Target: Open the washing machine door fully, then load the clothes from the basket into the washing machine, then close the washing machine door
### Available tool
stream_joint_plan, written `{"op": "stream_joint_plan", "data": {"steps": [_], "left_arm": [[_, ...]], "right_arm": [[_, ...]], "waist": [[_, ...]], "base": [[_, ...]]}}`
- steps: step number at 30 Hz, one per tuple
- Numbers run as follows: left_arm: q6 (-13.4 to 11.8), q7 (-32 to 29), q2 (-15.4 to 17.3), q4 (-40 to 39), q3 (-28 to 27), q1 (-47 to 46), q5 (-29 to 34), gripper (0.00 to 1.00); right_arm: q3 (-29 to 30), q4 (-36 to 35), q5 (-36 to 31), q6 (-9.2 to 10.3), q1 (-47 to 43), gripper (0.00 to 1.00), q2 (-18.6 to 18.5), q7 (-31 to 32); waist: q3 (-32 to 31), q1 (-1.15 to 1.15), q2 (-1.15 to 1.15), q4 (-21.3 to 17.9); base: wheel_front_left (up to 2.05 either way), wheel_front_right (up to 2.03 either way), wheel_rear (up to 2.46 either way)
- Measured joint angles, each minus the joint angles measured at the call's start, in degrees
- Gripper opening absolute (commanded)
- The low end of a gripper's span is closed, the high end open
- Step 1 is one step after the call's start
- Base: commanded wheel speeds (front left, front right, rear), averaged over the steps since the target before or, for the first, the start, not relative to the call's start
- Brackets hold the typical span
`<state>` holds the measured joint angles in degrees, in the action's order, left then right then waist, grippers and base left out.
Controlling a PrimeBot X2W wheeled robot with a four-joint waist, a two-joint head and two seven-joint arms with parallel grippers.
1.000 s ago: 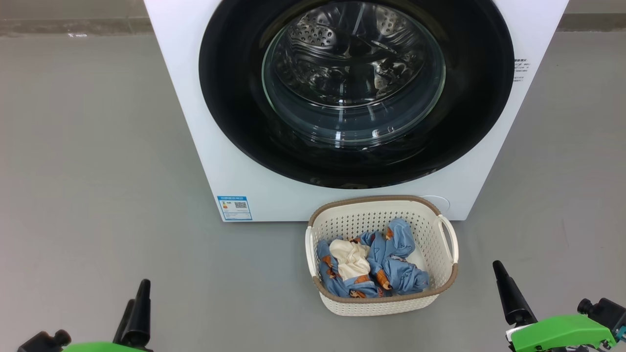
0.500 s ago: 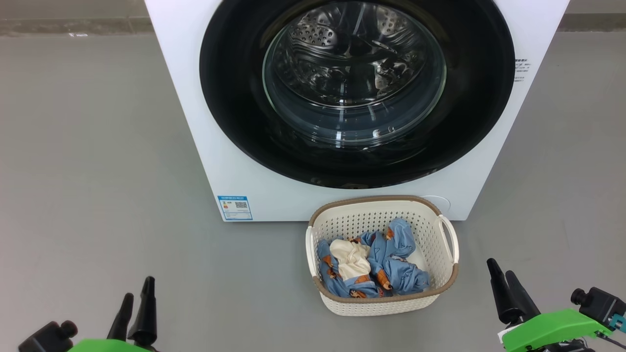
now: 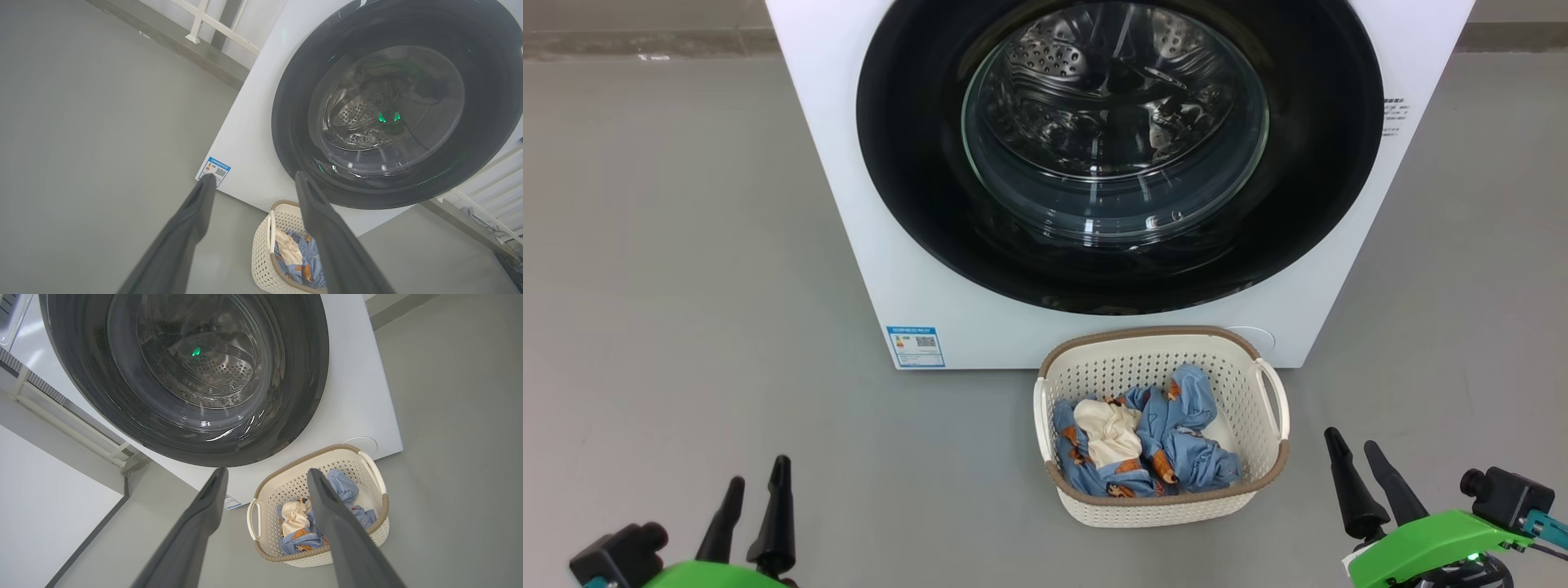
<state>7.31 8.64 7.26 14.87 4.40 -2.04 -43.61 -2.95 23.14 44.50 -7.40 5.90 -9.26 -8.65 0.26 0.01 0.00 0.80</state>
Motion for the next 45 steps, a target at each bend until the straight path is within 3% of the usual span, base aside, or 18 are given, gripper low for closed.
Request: {"op": "stream_joint_plan", "data": {"steps": [35, 45], "left_arm": [[0.0, 5.6, 2.6, -0.6, 2.6, -1.0, 18.9, 1.00], [0.0, 5.8, 2.7, 0.8, 2.6, -1.6, 19.4, 1.00]], "right_arm": [[-0.7, 1.2, -19.0, 0.00, 1.4, 1.00, -2.6, -5.3], [1.9, 0.9, -20.6, 0.00, 0.9, 1.00, -2.2, -5.6]], "waist": [[-0.1, 0.00, 0.00, -0.4], [-0.1, 0.00, 0.00, -0.7]], "base": [[0.00, 0.00, 0.00], [0.00, 0.00, 0.00]]}}
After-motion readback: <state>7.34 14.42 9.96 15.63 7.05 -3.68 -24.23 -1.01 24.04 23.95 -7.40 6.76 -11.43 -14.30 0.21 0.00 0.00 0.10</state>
